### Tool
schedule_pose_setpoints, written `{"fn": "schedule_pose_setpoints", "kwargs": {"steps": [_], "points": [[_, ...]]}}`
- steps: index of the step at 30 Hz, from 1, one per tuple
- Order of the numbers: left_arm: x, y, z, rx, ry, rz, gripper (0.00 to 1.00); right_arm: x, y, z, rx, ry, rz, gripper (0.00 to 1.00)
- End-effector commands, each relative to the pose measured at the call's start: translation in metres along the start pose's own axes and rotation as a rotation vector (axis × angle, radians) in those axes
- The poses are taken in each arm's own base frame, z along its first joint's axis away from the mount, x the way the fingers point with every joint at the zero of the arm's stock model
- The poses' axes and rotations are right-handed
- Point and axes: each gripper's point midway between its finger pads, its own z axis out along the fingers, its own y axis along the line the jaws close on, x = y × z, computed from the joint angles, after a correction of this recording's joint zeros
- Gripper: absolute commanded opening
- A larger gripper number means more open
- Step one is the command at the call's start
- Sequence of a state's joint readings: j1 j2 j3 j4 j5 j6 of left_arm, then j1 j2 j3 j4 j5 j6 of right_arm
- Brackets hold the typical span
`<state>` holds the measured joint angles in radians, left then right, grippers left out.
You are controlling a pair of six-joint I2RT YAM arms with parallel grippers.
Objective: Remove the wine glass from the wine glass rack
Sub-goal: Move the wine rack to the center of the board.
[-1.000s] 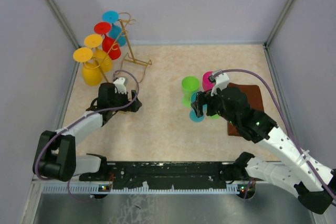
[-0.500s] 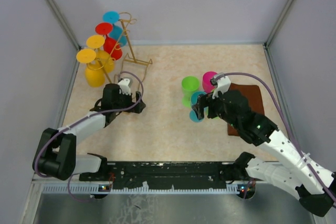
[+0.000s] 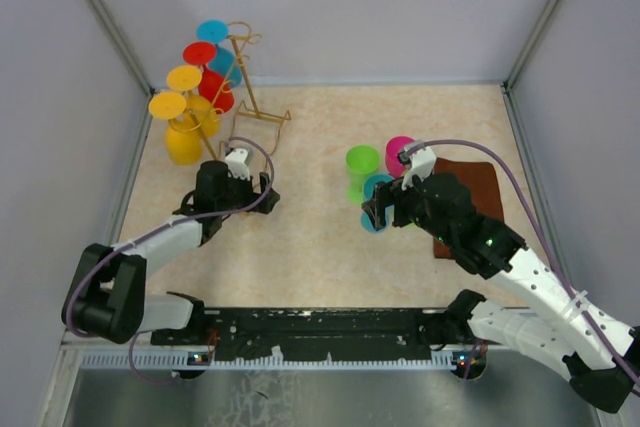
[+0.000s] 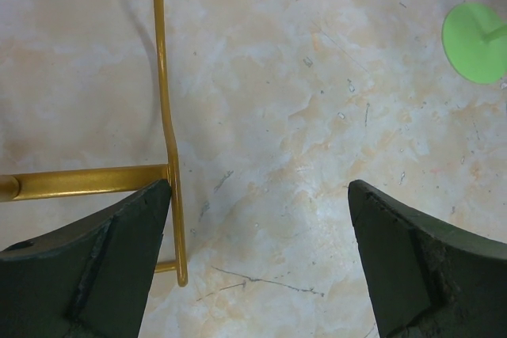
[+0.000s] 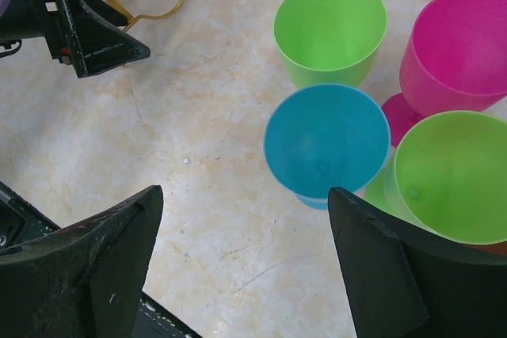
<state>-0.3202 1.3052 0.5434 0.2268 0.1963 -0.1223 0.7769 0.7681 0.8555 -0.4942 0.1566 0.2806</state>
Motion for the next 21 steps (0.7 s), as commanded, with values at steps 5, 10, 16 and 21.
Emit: {"fn": "schedule_pose_setpoints", "kwargs": {"steps": [5,10,16,21], "points": [[0.002,-0.035,0.014,0.137,-0.002,-0.082,0.97,-0.024,0.001,-0.008,0.011,-0.063,0.004,0.85],[0.008,-0.055,0.021,0.182,0.030,-0.073,0.97,-0.024,-0.004,-0.013,0.037,-0.062,0.025,0.85],[0.003,-0.068,0.027,0.166,0.029,-0.058,0.96,-0.023,-0.008,-0.016,0.061,-0.068,0.048,0.85],[-0.001,-0.085,0.030,0.172,0.023,-0.044,0.97,-0.022,-0.010,-0.015,0.073,-0.065,0.048,0.86]]}}
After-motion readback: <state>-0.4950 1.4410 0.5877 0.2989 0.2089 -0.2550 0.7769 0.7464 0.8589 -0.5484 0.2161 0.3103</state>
